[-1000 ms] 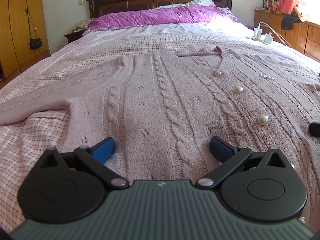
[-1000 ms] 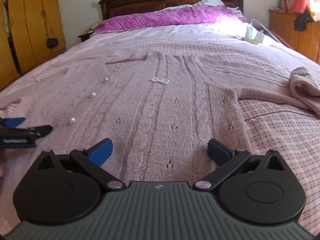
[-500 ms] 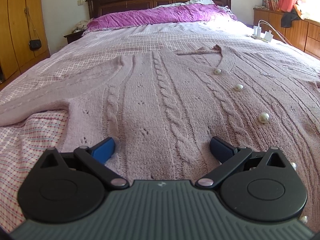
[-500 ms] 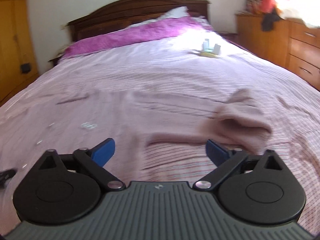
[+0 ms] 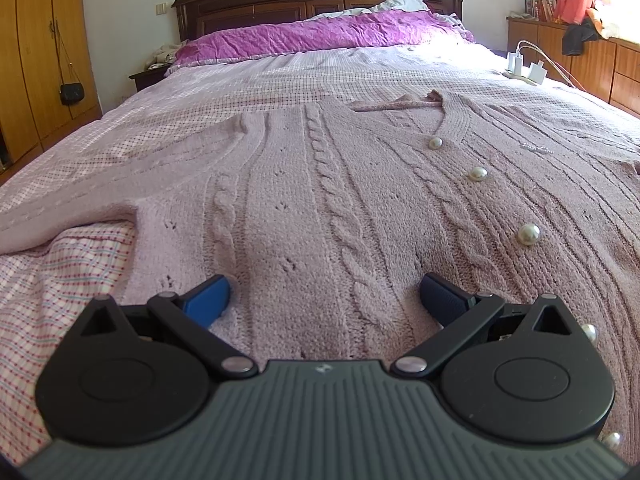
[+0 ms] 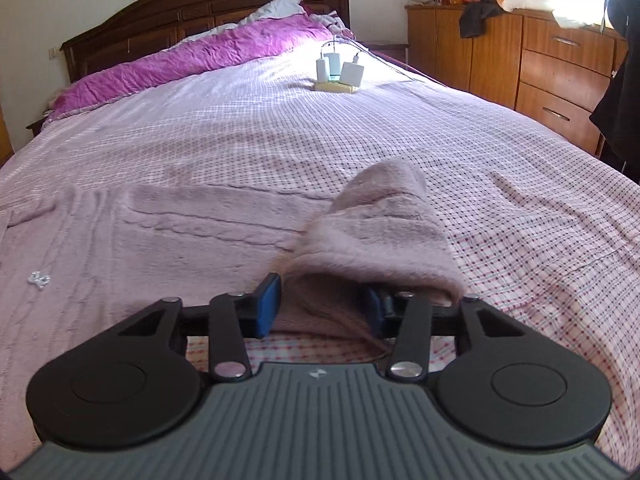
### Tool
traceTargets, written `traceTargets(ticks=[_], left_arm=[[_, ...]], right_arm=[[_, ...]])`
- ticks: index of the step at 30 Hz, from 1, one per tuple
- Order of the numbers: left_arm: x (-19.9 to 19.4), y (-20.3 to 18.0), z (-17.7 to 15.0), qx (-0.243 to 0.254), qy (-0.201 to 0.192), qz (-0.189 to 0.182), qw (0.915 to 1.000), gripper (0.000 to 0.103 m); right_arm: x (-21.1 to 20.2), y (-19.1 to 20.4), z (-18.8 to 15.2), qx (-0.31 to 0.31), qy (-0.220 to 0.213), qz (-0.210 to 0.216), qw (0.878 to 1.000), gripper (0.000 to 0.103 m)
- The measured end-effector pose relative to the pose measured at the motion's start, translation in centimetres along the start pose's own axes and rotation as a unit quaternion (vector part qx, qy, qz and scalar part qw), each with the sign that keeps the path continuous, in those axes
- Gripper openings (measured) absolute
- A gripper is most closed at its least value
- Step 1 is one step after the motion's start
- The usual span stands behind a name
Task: Fold small clothes
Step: 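Grasp the cuff of the pink cardigan sleeve with the right gripper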
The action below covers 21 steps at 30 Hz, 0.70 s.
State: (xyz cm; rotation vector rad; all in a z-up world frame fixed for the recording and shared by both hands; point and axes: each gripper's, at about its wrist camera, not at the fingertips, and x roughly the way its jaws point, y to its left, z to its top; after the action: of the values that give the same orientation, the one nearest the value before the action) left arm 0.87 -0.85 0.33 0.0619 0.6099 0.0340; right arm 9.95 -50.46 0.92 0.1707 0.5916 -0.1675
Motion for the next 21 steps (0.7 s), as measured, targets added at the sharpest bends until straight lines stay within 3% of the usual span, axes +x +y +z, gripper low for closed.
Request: traceTargets(ticks=[8, 12, 16, 21], left_arm=[[0.1, 0.0, 0.0, 0.001, 0.001, -0.001, 1.0000, 0.103], [0.1, 0.0, 0.1, 0.002, 0.003, -0.001, 1.0000, 0.103], [0.2, 0.1, 0.2, 0.005, 0.008, -0.004, 0.9999, 0.103], [0.1, 0.3, 0.9, 0.009, 0.023, -0.008, 0.9997, 0.103]], right_arm=[[1.1, 1.0, 0.2, -0.037, 0.011, -0.020, 0.999, 0.040], [1.2, 1.1, 0.7, -0.033, 0.020, -0.025, 0.999, 0.031], [0.6, 0.2, 1.8, 0.004, 0.025, 0.001, 1.000, 0.019], [-1.4, -0.2, 3.5, 0.070, 0.019, 0.056, 0.996, 0.014]])
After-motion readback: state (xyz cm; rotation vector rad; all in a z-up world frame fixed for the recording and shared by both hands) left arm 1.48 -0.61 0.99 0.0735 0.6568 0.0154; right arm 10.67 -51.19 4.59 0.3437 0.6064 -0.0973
